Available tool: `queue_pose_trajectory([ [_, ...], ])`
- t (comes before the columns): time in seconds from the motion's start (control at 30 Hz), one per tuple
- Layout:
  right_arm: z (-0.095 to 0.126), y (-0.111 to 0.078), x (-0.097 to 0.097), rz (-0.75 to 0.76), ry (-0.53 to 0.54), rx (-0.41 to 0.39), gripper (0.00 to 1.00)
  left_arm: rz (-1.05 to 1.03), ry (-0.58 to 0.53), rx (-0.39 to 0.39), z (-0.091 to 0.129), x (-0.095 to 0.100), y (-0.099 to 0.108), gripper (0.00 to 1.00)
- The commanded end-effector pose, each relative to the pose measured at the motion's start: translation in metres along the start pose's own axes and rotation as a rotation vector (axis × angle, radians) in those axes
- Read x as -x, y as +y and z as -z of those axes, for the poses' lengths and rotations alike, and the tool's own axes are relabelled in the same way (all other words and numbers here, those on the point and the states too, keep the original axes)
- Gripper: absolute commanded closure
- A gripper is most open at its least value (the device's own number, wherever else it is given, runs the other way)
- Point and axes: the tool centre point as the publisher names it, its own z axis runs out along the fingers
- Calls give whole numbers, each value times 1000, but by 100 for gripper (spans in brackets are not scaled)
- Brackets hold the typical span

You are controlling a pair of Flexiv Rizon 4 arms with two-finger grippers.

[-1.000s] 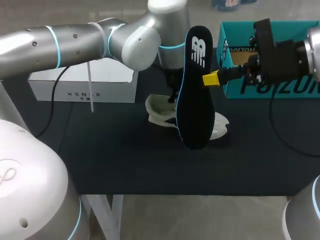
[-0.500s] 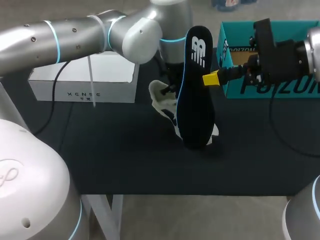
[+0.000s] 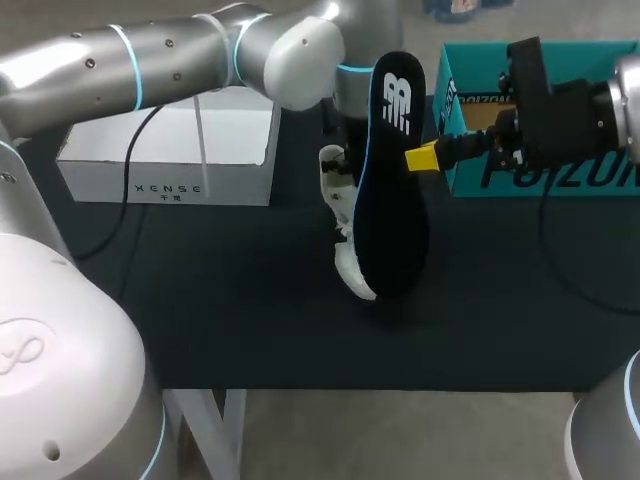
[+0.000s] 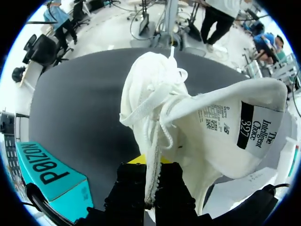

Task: Take the shoe out of the shoebox, open the shoe tongue, remove and reinsert the insole, then place the shoe into the shoebox

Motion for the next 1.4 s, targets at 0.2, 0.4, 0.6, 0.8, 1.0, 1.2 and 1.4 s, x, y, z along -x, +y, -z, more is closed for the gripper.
queue_pose_trajectory([
  [0.2, -4, 2, 2, -1, 0, -3, 100, -148, 113, -43, -33, 24, 14, 100],
  [0.4, -4, 2, 2, -1, 0, -3, 100, -90, 133, -47, -46, 36, 15, 100],
  [0.6, -4, 2, 2, -1, 0, -3, 100, -80, 133, -69, -52, 41, 12, 100],
  [0.8, -4, 2, 2, -1, 0, -3, 100, -159, 42, -83, -28, 35, 6, 0],
  [1.0, -4, 2, 2, -1, 0, -3, 100, -207, -89, -46, 9, 31, 19, 0],
  [1.2, -4, 2, 2, -1, 0, -3, 100, -256, -208, -7, 49, 39, 31, 0],
  [1.4, -4, 2, 2, -1, 0, -3, 100, -330, -251, 67, 82, 52, 41, 0],
])
